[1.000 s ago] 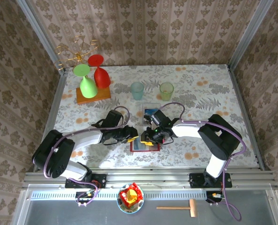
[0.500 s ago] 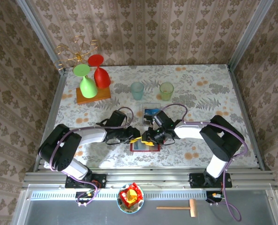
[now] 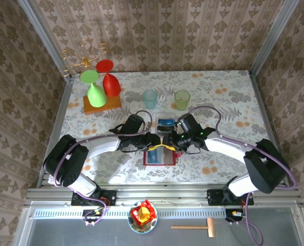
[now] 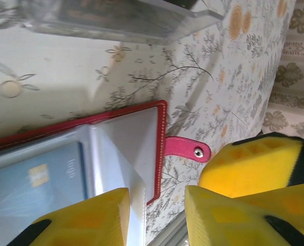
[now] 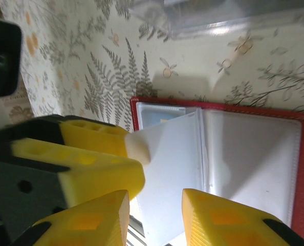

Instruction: Take the credit cards out of the card holder

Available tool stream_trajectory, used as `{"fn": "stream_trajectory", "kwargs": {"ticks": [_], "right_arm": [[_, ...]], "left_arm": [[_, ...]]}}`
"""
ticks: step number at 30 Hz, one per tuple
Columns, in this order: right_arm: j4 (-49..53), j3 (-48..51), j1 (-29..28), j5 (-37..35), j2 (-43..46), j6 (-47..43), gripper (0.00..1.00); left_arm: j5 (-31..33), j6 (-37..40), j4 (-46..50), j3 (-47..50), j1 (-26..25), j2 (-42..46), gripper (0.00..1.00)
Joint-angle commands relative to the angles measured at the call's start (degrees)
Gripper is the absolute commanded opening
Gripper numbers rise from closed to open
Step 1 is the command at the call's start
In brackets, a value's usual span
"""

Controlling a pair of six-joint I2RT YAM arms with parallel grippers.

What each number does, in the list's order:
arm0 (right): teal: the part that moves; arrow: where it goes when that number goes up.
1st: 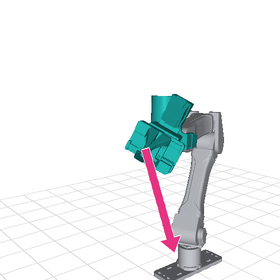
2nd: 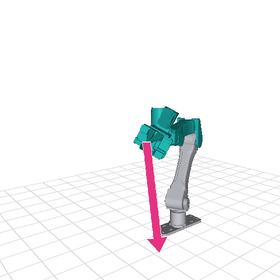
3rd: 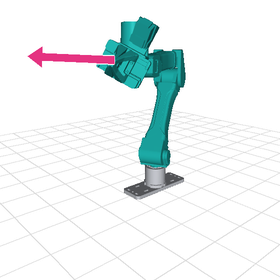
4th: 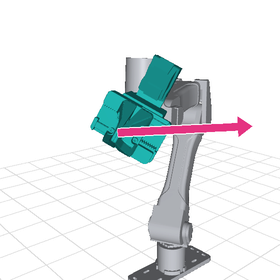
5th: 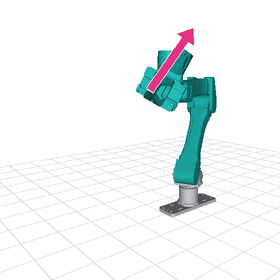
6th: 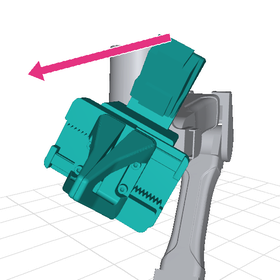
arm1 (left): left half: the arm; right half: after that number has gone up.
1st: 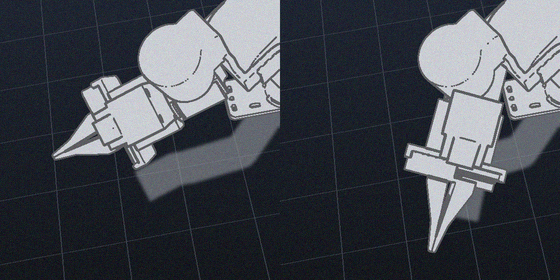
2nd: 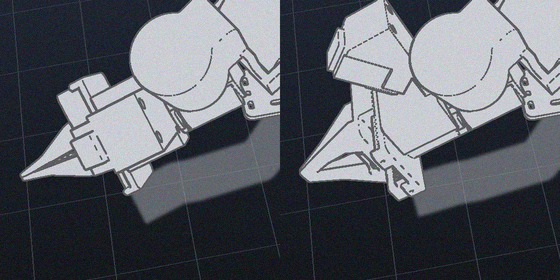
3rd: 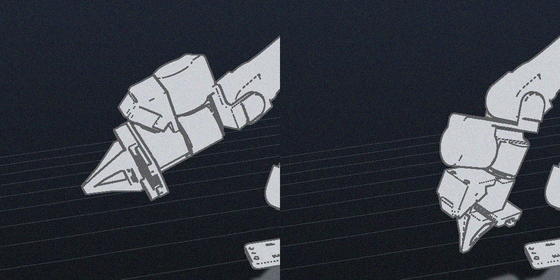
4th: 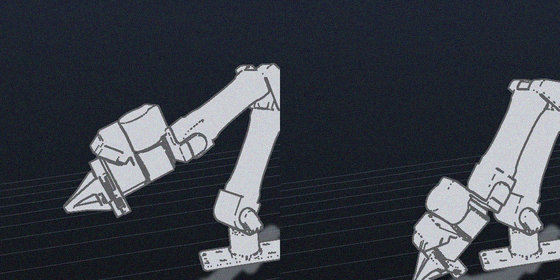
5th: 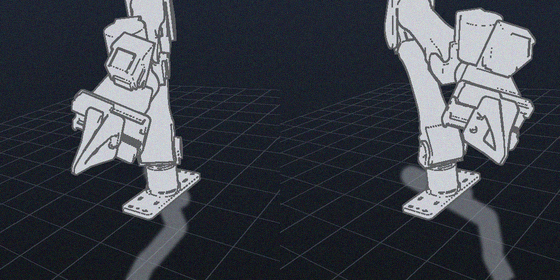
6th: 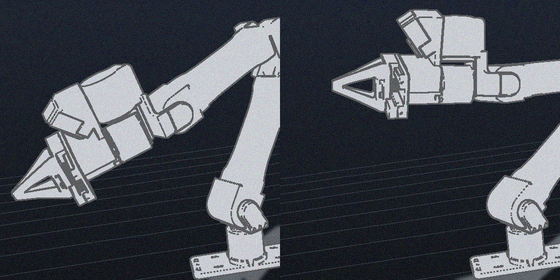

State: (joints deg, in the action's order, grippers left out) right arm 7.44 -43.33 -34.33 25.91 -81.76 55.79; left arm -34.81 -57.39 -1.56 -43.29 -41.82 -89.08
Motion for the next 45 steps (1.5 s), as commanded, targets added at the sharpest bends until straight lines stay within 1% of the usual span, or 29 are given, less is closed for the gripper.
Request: {"fn": "stream_trajectory", "kwargs": {"ticks": [1, 7, 14, 27, 33, 41, 42, 45], "right_arm": [[5.74, 1.77, 1.31, -3.43, 4.45, -1.87, 0.34], [7.40, 3.55, 2.42, -4.46, 8.01, -1.83, 0.34], [6.84, 4.65, 2.42, -4.29, 9.00, -0.73, 0.35], [6.89, 3.28, 2.42, -3.69, 7.27, -0.77, 0.35], [5.63, 2.82, 2.17, -2.52, 5.46, -0.71, 0.34], [3.14, 0.09, -0.23, -1.24, -0.72, -0.10, 0.32], [2.88, -0.34, -0.61, -1.00, -1.49, -0.01, 0.31], [2.16, -1.90, -1.99, -0.57, -4.08, 0.05, 0.30]], "left_arm": [[-1.65, 2.33, 2.22, -3.10, -1.53, -2.92, 0.34], [-4.18, 3.02, 2.38, -6.56, -3.13, -7.43, 0.37], [-5.40, 3.98, 2.92, -8.58, -3.19, -9.95, 0.38], [-6.15, 4.14, 2.01, -8.11, -2.91, -11.83, 0.39], [-4.13, 4.86, 2.58, -6.70, -1.74, -7.72, 0.39], [-2.46, 5.77, 4.11, -2.19, 2.74, 0.33, 0.38], [-0.67, 6.05, 4.55, -1.72, 3.26, 1.07, 0.38], [0.13, 6.67, 5.68, 0.25, 4.91, 3.42, 0.37]]}}
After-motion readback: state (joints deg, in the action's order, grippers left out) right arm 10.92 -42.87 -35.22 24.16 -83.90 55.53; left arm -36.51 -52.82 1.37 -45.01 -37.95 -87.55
